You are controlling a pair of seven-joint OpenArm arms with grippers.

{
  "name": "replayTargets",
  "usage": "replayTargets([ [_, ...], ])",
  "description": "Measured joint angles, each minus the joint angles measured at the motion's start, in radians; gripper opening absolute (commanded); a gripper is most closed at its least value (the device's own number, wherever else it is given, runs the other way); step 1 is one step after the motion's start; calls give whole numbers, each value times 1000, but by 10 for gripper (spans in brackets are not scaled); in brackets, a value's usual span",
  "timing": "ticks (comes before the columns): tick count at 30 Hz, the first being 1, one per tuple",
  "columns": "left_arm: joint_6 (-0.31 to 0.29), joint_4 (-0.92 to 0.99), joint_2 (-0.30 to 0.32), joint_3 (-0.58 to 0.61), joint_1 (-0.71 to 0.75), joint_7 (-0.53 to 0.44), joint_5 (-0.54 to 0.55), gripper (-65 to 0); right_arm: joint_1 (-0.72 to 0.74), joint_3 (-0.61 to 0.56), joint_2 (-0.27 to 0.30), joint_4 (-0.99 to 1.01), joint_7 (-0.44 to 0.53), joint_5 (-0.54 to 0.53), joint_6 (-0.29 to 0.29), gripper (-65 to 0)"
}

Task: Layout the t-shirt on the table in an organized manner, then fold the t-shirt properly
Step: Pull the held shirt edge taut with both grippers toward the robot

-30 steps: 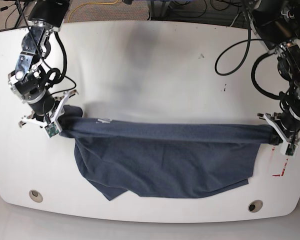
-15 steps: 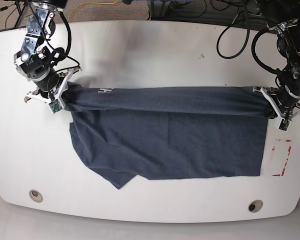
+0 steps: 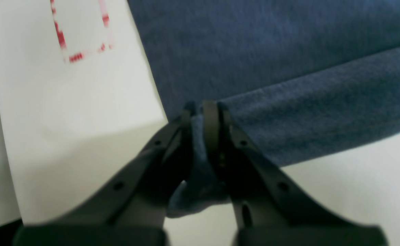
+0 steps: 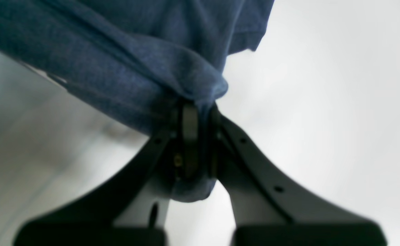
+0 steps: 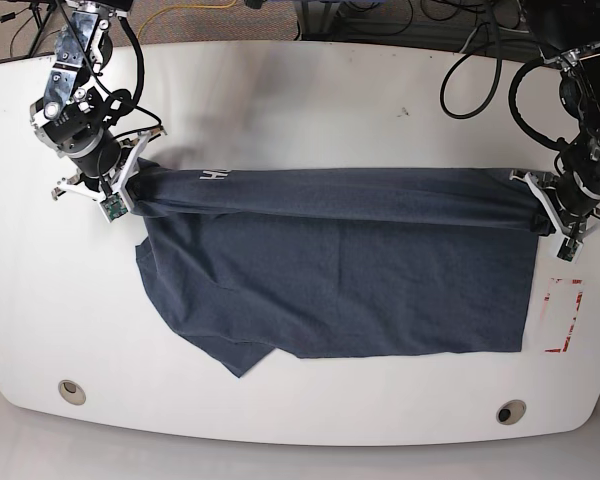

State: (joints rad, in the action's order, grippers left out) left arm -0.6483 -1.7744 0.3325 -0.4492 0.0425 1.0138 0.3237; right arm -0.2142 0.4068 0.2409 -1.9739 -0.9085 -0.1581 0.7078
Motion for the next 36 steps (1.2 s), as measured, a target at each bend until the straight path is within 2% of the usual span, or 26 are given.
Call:
replayTargets([
  [6, -5, 84, 3, 0, 8, -8, 5, -644, -29, -1, -2, 1, -1, -3, 2, -650],
  [12, -6, 197, 15, 0, 31, -7, 3, -644, -40, -14, -37, 34, -7, 6, 2, -650],
  [18, -5, 271, 20, 0, 25, -6, -4, -643, -81, -16, -37, 54, 9, -1, 4, -650],
  [26, -6, 282, 23, 8, 23, -9, 0, -642, -103, -16, -39, 87, 2, 0, 3, -650],
  [33, -4, 283, 56, 80, 24, -12, -4, -640, -123, -16, -35, 92, 4, 0, 0, -647],
  [36, -4, 283, 59, 86, 26, -9, -4, -638, -136, -16, -37, 92, 3, 0, 0, -609],
])
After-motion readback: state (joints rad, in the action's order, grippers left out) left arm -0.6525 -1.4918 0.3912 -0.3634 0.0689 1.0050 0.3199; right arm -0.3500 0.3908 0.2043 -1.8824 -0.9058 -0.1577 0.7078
